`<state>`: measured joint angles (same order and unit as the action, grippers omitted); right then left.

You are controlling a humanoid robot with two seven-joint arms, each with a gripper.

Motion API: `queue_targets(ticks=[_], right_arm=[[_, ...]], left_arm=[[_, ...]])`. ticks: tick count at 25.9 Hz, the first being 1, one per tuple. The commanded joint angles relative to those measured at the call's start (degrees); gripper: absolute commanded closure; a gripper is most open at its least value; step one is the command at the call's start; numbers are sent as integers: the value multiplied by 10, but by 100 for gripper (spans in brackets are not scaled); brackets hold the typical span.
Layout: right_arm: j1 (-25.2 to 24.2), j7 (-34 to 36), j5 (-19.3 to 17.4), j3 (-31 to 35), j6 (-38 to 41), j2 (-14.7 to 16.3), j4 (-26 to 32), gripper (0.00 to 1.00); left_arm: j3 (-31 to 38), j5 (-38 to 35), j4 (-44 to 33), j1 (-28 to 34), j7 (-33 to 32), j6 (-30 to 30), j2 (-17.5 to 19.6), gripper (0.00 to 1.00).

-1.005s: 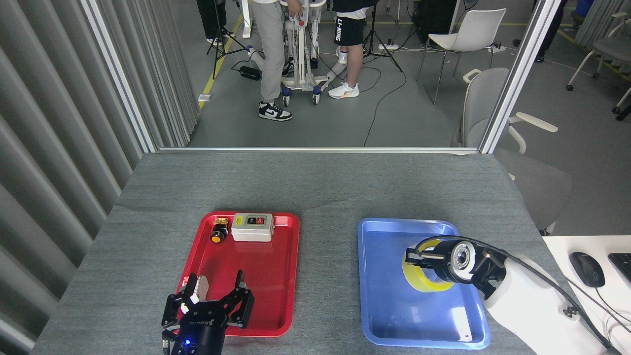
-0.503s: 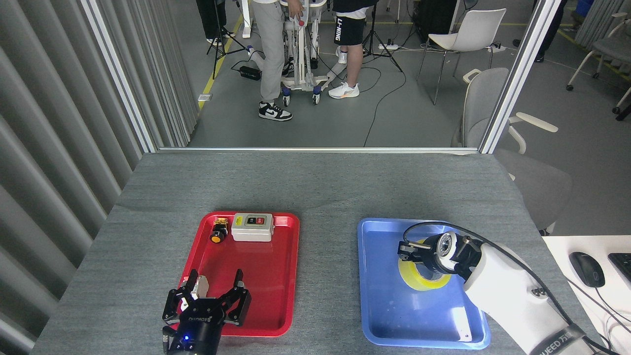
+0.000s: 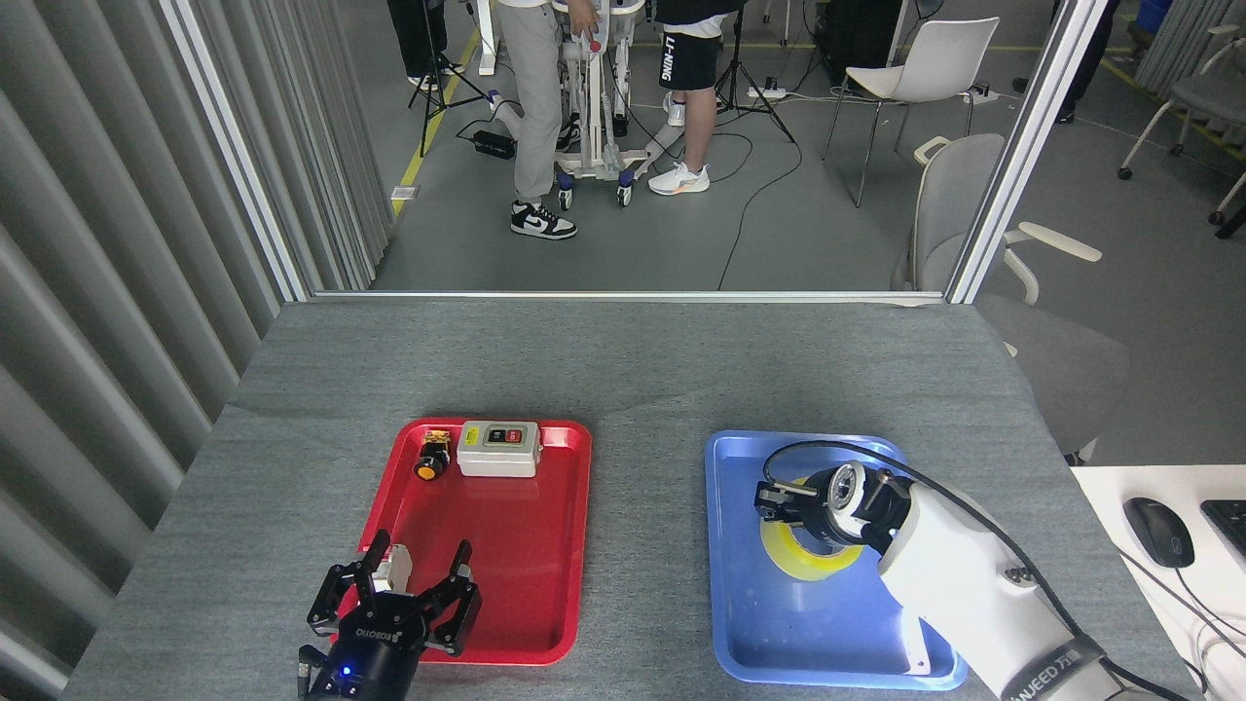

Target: Place and move tape with both arms

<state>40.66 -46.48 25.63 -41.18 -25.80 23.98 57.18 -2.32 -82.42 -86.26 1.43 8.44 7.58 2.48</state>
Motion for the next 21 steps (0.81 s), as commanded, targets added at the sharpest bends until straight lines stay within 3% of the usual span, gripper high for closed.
queue_targets(ticks=[1, 7, 13, 16, 18, 21], right_arm=[[4, 6, 0, 3, -1, 2, -1, 46], [2, 24, 11, 3, -1, 5, 0, 22], [-5, 47, 27, 8, 4, 9, 19, 12], [-36, 118, 96, 76, 27, 19, 48, 6], [-88, 171, 170, 153, 80, 16, 60, 5], [-150, 286, 311, 265, 204, 6, 88, 2]], left_arm=[[11, 1, 0, -1, -1, -1, 0, 1], [28, 2, 0, 0, -1, 0, 1, 0], [36, 2, -1, 1, -1, -1, 0, 0], [36, 2, -1, 2, -1, -1, -1, 0], [36, 3, 0, 2, -1, -1, -1, 0], [36, 3, 2, 2, -4, -2, -3, 0]])
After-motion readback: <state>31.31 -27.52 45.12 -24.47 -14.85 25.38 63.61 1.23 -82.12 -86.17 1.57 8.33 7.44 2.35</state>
